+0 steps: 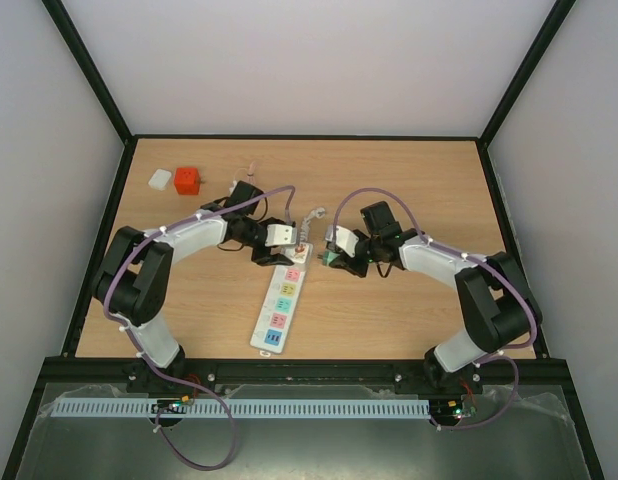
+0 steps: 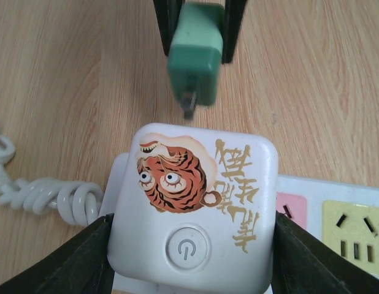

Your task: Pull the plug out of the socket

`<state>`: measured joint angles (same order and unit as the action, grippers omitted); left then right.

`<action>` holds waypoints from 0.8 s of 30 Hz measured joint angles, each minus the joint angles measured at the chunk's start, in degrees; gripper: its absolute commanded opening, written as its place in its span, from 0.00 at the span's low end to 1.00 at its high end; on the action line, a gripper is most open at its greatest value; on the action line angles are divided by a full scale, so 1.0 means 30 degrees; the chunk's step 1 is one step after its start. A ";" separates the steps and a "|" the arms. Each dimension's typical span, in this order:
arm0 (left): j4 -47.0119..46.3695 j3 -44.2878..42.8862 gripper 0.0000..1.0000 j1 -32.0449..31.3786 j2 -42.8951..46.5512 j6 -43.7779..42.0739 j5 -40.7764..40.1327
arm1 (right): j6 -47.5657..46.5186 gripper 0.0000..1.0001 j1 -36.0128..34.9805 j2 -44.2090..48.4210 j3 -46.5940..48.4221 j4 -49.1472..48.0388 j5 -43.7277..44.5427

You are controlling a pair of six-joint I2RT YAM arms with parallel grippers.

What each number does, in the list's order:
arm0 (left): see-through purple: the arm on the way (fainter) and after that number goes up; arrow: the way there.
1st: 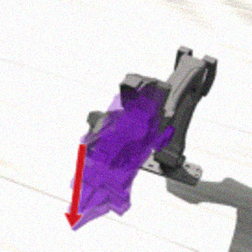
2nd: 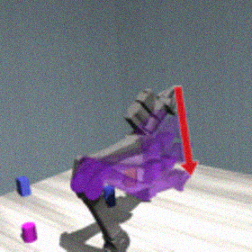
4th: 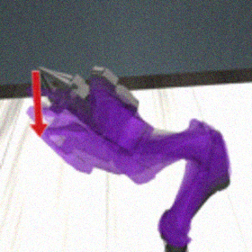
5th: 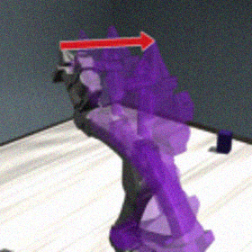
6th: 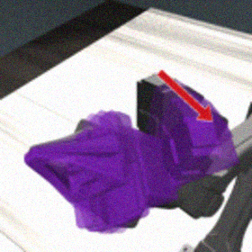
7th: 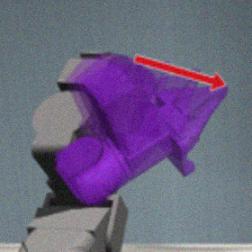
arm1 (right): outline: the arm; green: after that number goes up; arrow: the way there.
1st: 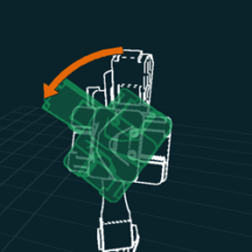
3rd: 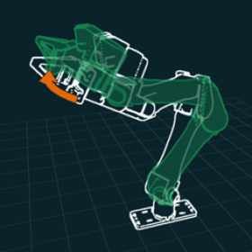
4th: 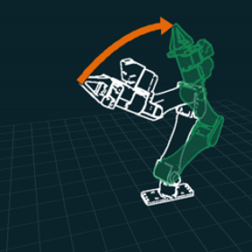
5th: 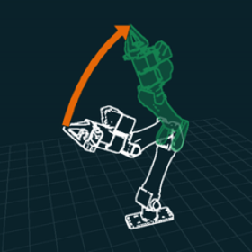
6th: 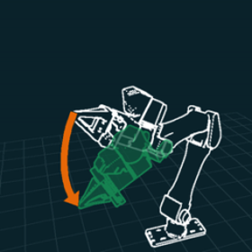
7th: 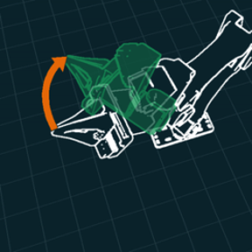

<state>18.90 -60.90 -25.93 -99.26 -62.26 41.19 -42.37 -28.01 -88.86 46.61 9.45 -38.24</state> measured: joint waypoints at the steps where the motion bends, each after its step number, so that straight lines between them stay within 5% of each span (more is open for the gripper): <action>1: 0.0219 0.0000 0.30 0.0102 -0.0022 -0.0007 -0.0306 | -0.0007 0.09 0.0255 0.0095 -0.0117 0.0175 0.0189; 7: 0.0459 0.0000 0.39 0.0328 -0.0029 0.0036 -0.0372 | -0.0029 0.09 0.1027 0.0270 -0.0248 0.0576 0.0991; 10: 0.0444 -0.0007 0.56 0.0328 -0.0022 0.0117 -0.0372 | 0.0066 0.09 0.1107 0.0291 -0.0240 0.0641 0.0998; 12: 0.0430 0.0000 0.76 0.0328 0.0015 0.0284 -0.0408 | 0.0321 0.09 0.1151 0.0430 -0.0233 0.0729 0.0896; 17: 0.0539 0.0000 0.99 0.0328 0.0357 0.1180 -0.0619 | 0.1508 0.08 0.1246 0.1122 0.0386 0.1355 0.0576; 24: -0.0087 0.0015 1.00 0.0423 0.3140 0.2652 -0.0532 | 0.3621 0.06 0.1319 0.1530 0.2157 0.2346 -0.0058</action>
<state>18.63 -60.86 -24.67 -89.84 -54.30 39.59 -31.51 -24.05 -84.27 53.08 16.49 -38.41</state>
